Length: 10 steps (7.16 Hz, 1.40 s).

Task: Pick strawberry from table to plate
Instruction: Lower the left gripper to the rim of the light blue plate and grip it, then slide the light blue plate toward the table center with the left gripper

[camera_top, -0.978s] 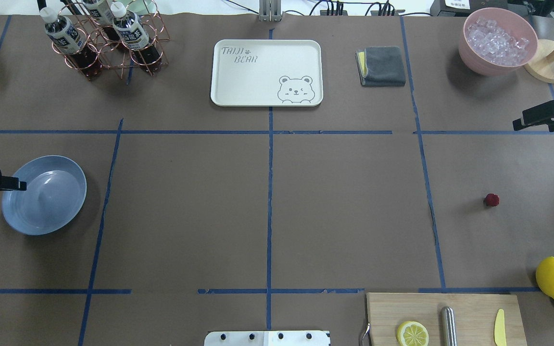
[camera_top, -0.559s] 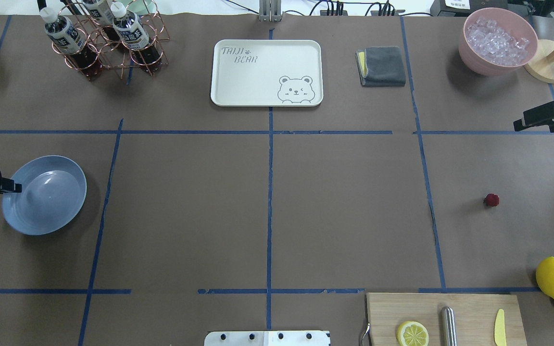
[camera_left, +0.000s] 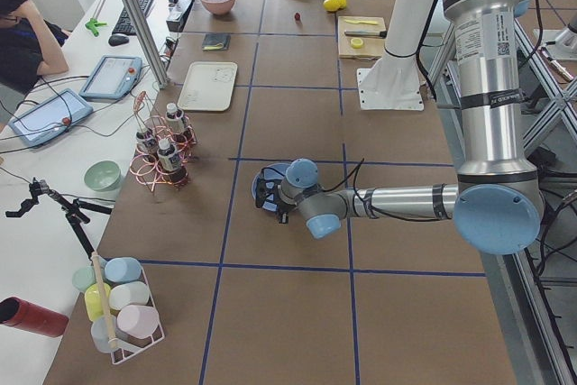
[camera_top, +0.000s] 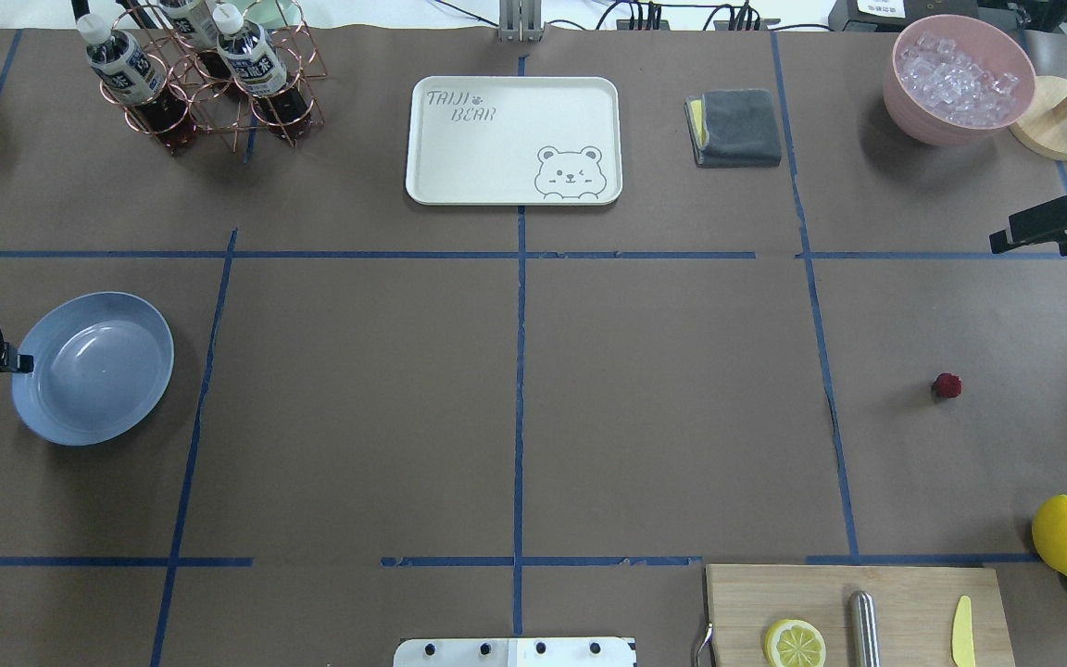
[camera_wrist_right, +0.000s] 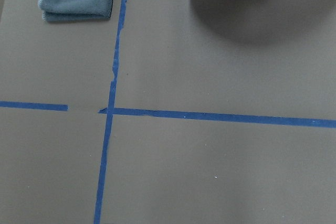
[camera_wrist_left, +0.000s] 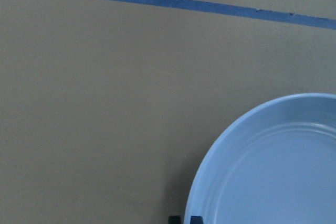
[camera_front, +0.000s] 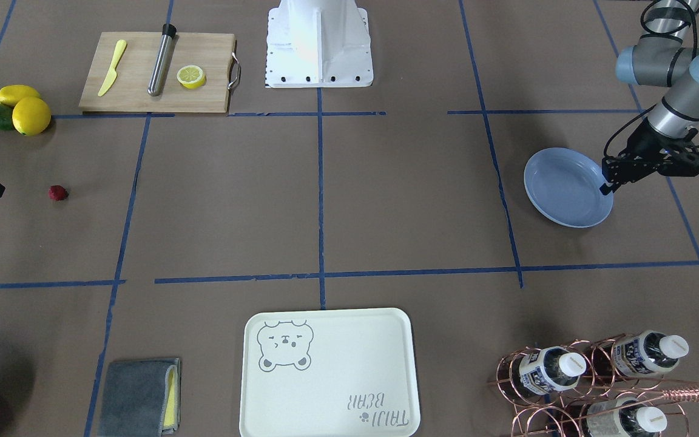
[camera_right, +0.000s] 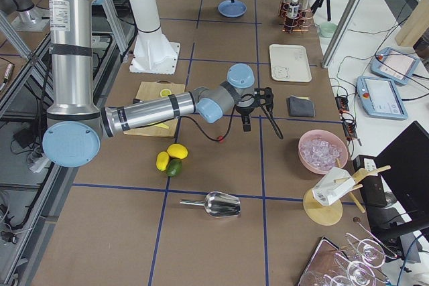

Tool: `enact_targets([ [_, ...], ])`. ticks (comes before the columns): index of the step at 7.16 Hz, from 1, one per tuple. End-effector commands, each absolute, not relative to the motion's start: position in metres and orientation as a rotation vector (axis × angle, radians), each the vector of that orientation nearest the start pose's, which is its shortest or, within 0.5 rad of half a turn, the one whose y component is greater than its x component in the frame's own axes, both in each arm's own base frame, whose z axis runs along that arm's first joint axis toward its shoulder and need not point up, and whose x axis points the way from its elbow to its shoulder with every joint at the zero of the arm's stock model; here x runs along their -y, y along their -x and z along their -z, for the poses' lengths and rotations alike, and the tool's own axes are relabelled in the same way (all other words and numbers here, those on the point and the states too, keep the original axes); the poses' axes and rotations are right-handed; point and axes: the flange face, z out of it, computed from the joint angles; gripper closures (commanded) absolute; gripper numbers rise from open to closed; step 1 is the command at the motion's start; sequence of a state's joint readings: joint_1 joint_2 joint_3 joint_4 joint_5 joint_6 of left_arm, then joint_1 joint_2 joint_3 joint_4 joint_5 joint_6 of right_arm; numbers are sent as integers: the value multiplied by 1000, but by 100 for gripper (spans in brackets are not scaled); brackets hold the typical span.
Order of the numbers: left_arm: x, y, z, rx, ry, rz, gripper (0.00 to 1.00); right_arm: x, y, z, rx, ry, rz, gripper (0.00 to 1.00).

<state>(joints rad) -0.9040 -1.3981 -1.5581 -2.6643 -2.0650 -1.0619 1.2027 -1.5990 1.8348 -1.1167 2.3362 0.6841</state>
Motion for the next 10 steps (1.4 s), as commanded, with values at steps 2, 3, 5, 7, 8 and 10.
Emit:
enact_targets([
  [2, 408, -183, -545, -1066, -161, 130, 100, 478, 116, -491, 958, -190, -30, 0],
  [3, 453, -209, -493, -1079, -156, 180, 100, 477, 115, -494, 956, -186, -32, 0],
  [5, 471, -293, -411, -1167, -54, 337, 100, 474, 114, -496, 954, -182, -34, 0],
  [7, 458, -406, -321, -1172, 27, 424, 100, 467, 111, -501, 949, -173, -40, 0],
  [8, 440, -446, -288, -1177, 51, 457, 100, 462, 112, -507, 932, -169, -42, 0],
  [10, 395, -509, -277, -1170, 23, 485, 100, 456, 117, -509, 917, -169, -35, 0],
])
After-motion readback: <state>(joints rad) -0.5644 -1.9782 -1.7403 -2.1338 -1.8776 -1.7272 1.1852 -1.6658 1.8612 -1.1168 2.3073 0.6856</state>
